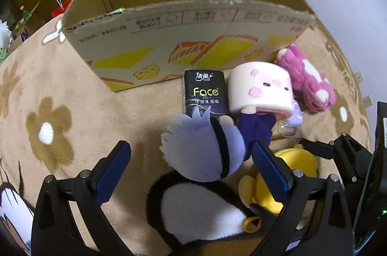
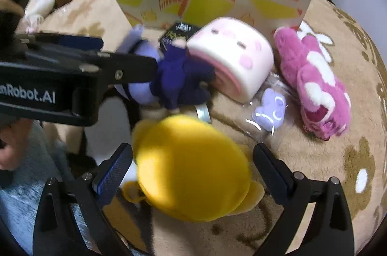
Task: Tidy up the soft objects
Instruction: 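Grasp the white-haired doll with the left gripper while the right grasps the yellow plush, then carry both plushes over the box and open both grippers to drop them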
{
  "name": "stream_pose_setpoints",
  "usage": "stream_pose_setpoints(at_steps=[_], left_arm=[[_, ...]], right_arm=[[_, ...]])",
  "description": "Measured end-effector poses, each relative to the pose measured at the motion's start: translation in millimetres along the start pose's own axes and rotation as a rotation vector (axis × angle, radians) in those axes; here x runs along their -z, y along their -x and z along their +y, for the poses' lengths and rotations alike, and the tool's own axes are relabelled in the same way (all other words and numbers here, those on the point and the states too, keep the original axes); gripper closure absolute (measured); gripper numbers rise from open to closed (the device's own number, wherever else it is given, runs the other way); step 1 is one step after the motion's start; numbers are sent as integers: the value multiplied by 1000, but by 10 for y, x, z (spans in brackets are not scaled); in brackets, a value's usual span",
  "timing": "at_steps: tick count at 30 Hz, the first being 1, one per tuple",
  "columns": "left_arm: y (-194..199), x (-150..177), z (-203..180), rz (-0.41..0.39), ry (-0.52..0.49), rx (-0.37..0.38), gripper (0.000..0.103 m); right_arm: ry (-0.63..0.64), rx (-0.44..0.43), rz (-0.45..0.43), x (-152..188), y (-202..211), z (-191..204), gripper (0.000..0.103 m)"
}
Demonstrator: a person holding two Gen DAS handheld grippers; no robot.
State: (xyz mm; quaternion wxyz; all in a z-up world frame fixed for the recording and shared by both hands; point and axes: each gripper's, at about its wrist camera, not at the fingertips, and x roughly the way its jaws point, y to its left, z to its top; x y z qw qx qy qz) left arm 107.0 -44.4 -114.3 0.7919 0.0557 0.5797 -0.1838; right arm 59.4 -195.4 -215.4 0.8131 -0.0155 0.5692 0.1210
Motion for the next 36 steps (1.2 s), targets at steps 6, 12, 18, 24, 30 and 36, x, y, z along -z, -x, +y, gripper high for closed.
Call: stream_pose_setpoints(at_steps=[6, 12, 18, 24, 30, 36], left_arm=[[-80, 3, -11, 15, 13, 9, 5], [-83, 41, 49, 27, 61, 102, 31], [12, 94, 41, 10, 56, 92, 42], [166, 143, 17, -51, 53, 14, 42], [402, 180, 65, -133, 79, -18, 42], [681, 250, 39, -257, 89, -73, 42]], right_arm=[[-61, -37, 29, -5, -47, -84, 13], [-58, -41, 26, -30, -5, -105, 16], [-71, -14, 14, -11, 45, -117, 19], [-123, -7, -62, 44, 279, -237, 19], [-143, 26, -144, 62, 495, -308, 19], [-184, 57, -253, 24, 710, -346, 19]])
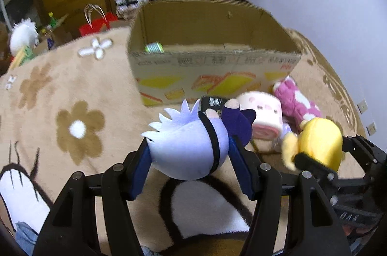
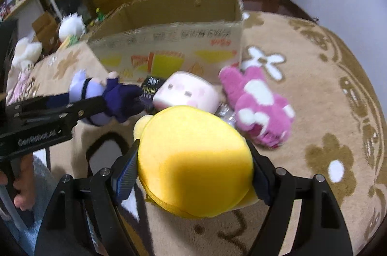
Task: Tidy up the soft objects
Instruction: 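Carry both plushes over the box and open both grippers to drop them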
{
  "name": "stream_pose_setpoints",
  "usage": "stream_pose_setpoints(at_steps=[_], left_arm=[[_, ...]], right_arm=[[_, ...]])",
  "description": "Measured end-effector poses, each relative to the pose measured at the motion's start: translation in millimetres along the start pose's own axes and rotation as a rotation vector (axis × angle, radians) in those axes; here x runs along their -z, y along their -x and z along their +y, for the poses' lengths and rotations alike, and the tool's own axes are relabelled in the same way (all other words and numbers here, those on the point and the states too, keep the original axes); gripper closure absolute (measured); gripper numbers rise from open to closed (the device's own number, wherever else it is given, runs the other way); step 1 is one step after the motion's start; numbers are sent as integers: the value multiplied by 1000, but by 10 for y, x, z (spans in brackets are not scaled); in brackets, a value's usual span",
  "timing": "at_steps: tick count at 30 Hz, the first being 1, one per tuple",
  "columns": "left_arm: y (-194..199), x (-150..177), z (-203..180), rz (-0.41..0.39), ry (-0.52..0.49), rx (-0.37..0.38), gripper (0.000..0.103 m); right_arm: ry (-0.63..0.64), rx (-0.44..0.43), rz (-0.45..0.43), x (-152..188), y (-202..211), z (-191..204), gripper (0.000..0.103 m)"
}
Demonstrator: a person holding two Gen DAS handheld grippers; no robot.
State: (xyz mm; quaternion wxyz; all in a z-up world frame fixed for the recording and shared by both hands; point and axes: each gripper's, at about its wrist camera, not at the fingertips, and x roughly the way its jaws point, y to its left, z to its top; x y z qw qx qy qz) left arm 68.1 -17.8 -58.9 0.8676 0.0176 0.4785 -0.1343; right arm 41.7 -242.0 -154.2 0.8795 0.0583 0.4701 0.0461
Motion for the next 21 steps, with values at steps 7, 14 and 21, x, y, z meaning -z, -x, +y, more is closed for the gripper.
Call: stream_pose_setpoints(at_steps=[7, 14, 21], left_arm=[[378, -64, -49, -235, -47, -57, 42], [604, -169, -92, -389, -95, -95, 42], [652, -321, -106, -460, -111, -125, 42]], right_arm=[[-51, -7, -148, -146, 284, -155, 19], [-59, -18, -297, -358, 549, -204, 19], [-18, 10, -388, -611, 711, -145, 19]])
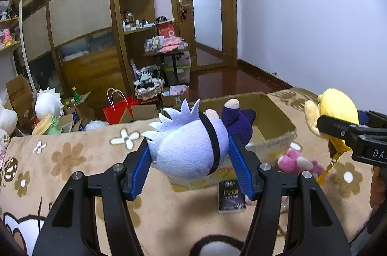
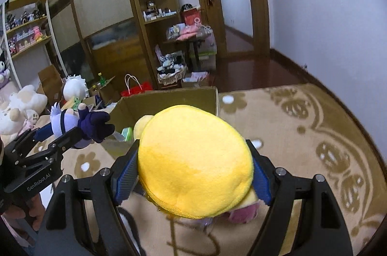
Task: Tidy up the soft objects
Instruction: 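Carry both plushes over the box and open both grippers to drop them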
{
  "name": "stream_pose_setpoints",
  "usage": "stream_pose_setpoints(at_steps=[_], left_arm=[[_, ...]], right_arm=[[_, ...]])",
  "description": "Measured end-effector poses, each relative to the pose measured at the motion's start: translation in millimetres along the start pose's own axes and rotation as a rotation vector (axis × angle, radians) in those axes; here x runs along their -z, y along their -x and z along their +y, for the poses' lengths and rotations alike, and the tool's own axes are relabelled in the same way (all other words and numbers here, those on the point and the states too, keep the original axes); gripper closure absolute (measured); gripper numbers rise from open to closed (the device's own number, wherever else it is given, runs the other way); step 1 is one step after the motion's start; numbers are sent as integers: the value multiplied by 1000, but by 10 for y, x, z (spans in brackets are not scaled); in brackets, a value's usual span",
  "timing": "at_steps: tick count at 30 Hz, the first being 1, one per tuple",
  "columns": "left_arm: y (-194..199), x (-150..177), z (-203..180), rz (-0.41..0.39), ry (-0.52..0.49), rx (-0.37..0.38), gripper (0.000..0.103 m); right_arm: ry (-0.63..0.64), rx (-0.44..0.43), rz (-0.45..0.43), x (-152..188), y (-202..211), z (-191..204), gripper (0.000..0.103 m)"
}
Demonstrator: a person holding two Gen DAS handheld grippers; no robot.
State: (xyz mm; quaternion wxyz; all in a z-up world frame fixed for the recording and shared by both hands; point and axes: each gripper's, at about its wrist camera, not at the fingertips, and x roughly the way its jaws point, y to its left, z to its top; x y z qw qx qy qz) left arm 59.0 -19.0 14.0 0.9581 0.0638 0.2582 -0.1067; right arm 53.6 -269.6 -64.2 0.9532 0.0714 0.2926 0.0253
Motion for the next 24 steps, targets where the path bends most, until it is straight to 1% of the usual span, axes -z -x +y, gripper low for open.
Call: stream_pose_setpoints(at_steps=[6, 12, 14, 17, 21, 24], left_arm=[[-131, -136, 46, -29, 8, -9, 42], [-263, -279, 76, -60, 17, -23, 42], [-325, -314, 76, -58, 15, -18, 42], [-408, -325, 63, -55, 1, -32, 42], [-499, -354, 65, -51, 5, -34, 42], [-526, -341, 50, -52, -3, -43, 41]], right_arm=[[5, -10, -41, -170, -51, 22, 19], [63, -1, -76, -344, -72, 2, 19], [77, 3, -86, -410, -93, -17, 19], [95, 9, -96, -497, -152, -18, 19], [139, 29, -119, -564, -220, 76, 19], [152, 37, -121, -599, -321, 148, 19]])
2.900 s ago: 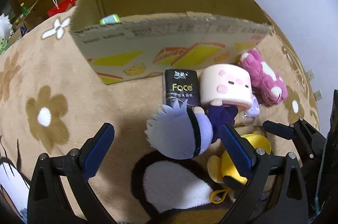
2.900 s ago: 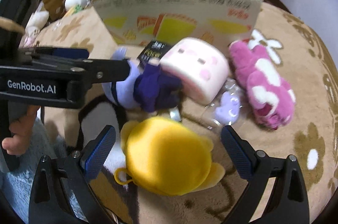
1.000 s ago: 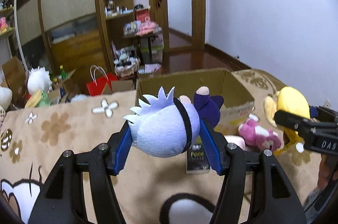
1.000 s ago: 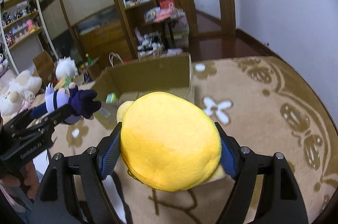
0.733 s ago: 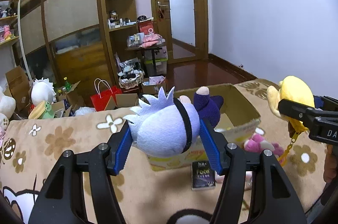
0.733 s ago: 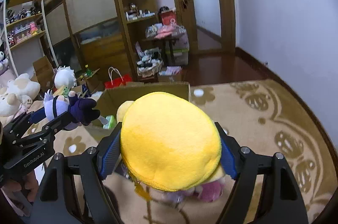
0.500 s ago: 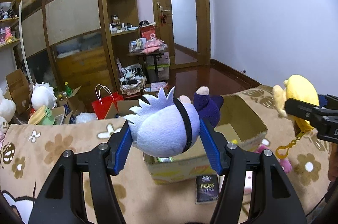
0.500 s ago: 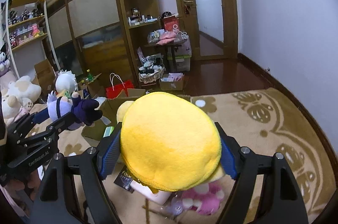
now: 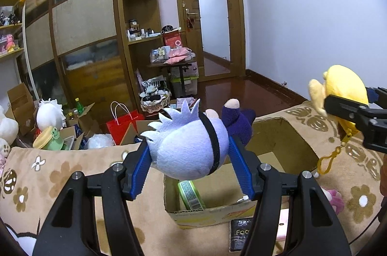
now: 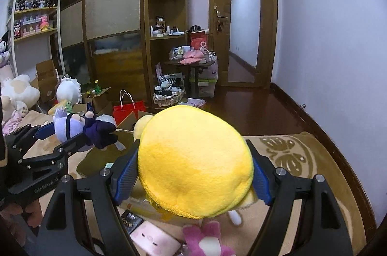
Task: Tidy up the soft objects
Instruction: 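Carry both plushes over the box and open both grippers to drop them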
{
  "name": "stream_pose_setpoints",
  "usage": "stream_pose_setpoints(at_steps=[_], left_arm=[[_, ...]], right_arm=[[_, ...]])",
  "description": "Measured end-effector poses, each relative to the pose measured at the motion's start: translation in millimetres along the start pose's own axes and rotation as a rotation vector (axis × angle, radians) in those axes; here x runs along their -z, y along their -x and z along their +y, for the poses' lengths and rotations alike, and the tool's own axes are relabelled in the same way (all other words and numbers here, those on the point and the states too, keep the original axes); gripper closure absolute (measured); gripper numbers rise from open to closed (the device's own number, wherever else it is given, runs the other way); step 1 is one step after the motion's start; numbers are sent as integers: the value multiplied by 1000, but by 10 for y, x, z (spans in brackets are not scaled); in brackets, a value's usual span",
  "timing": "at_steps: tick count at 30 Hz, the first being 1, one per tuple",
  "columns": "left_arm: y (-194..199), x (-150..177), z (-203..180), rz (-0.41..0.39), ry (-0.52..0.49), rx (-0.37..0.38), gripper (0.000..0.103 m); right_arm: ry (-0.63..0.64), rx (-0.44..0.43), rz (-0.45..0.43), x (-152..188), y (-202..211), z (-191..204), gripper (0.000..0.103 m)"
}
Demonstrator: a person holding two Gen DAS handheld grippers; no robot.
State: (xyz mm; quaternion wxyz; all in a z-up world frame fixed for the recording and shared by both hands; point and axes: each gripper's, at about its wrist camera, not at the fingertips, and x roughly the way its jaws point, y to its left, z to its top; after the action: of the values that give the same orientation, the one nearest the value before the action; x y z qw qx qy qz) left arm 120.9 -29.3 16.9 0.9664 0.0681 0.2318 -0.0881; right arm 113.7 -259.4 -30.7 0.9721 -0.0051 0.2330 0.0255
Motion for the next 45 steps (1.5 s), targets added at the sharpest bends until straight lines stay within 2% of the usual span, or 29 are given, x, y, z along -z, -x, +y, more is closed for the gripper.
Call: stream_pose_setpoints(at_steps=[12, 25, 33, 35, 37, 42, 44, 45], left_arm=[[-235, 90, -57, 53, -3, -2, 41], [-461, 186, -24, 115, -10, -2, 40], [-481, 224, -28, 125, -28, 10, 39], [-468, 231, -22, 122, -37, 6, 37], [-471, 241, -9, 125, -28, 7, 30], [-500, 263, 15, 146, -20, -2, 26], [-462, 253, 10, 135, -31, -18, 17], [-429, 252, 1, 124, -37, -24, 11]], right_arm=[[-17, 18, 7, -8, -329, 57, 19], [-27, 18, 61, 191, -665, 61, 19], [-6, -23, 85, 259, -681, 114, 18], [8, -31, 86, 256, -673, 142, 18], [9, -45, 83, 257, -661, 155, 17], [-10, -72, 108, 268, -692, 143, 13], [-25, -87, 118, 280, -697, 127, 10], [-36, -97, 121, 285, -690, 118, 2]])
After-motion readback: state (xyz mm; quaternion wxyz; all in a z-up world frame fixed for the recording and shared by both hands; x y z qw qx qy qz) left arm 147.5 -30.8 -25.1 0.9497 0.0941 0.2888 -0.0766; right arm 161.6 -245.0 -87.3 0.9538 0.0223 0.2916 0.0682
